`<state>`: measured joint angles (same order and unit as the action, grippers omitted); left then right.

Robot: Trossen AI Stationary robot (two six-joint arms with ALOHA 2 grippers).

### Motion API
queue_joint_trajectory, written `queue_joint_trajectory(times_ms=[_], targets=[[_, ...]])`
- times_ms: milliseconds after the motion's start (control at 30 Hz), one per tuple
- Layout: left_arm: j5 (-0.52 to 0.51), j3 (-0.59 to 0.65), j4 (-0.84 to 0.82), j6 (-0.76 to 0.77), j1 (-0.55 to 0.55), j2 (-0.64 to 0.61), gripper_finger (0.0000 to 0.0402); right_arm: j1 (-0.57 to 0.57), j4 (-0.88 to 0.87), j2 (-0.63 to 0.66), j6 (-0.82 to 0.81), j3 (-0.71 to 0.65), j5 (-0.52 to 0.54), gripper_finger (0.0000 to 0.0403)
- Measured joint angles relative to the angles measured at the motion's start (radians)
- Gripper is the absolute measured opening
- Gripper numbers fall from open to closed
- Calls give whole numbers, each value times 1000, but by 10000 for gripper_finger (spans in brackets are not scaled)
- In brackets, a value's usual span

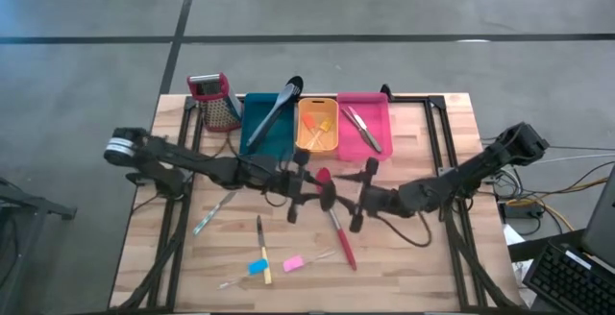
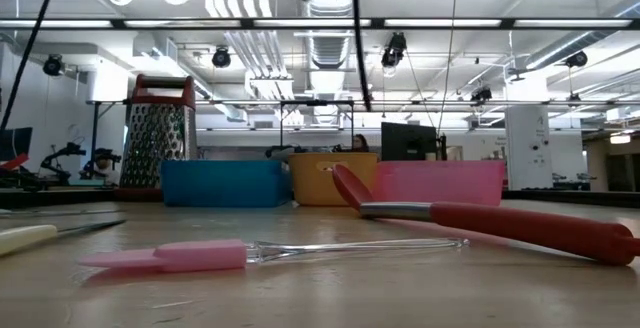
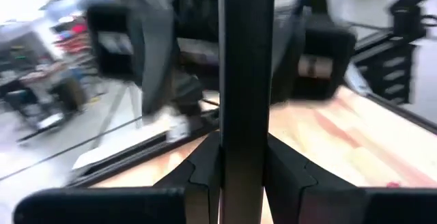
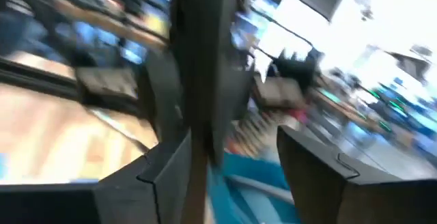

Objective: Pick & Place Kitchen Items
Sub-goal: Put the black serving spoon into the blue bin

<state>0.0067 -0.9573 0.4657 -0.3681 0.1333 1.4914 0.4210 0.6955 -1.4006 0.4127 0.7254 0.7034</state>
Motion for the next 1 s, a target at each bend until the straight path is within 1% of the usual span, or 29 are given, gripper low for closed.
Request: queue_joint_trajectory(times_ms=[233, 367, 400, 467, 600, 700, 800, 867, 1000], targets=[[-281, -29, -247, -47, -8, -195, 79, 0, -95, 21, -77, 0, 211, 240], [-469, -56, -316, -89, -23, -279, 79, -2, -142, 37, -167, 0, 289, 250], [-506, -67, -342, -93, -32, -295, 79, -2, -154, 40, -177, 0, 304, 252], [-550, -101, -424, -89, -59, -317, 79, 0, -175, 43, -184, 0, 341, 253], [-557, -221, -652, -2, -150, -331, 79, -2, -178, 44, -185, 0, 377, 245], [-558, -317, -813, 76, -247, -310, 79, -1, -198, 44, -186, 0, 377, 235], [-544, -393, -936, 146, -344, -273, 79, 0, -203, 44, -187, 0, 377, 226], [-488, -433, -993, 184, -406, -249, 79, -1, -212, 44, -192, 0, 377, 221], [-302, -469, -1039, 245, -513, -190, 79, -1, -219, 44, -194, 0, 377, 216]])
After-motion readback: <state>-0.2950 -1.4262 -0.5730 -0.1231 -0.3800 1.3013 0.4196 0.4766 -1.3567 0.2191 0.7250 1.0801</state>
